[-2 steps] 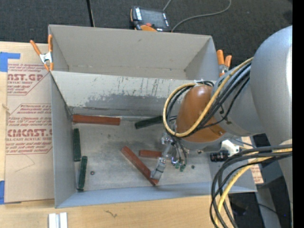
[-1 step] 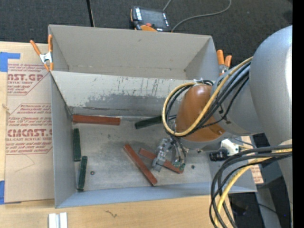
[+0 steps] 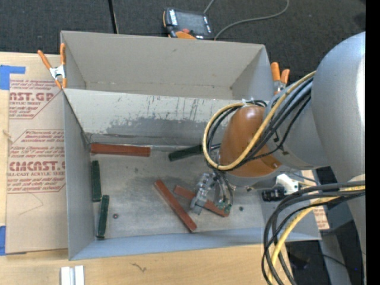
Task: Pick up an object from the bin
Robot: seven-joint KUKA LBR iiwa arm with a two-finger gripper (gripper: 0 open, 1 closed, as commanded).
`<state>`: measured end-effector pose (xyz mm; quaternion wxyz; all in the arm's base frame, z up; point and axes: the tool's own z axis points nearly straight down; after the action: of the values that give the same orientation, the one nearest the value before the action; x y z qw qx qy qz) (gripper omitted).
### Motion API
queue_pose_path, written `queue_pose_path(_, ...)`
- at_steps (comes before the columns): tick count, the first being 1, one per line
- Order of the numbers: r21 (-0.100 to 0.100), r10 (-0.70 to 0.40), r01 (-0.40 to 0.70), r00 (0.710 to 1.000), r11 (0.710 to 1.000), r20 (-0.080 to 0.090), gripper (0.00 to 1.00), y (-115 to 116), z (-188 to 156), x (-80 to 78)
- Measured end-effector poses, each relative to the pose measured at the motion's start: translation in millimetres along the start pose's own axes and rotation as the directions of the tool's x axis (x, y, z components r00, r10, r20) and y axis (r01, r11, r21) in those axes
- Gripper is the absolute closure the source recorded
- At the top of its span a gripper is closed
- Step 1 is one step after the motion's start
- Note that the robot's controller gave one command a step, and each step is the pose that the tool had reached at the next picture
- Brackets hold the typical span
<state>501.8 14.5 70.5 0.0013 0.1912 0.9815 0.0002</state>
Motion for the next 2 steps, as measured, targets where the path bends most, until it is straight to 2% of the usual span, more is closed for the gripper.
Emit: queue_pose_path(2, 0.000, 0.000, 0.000, 1.000, 1.000, 0.000, 1.00, 0.0, 0.0, 0.0)
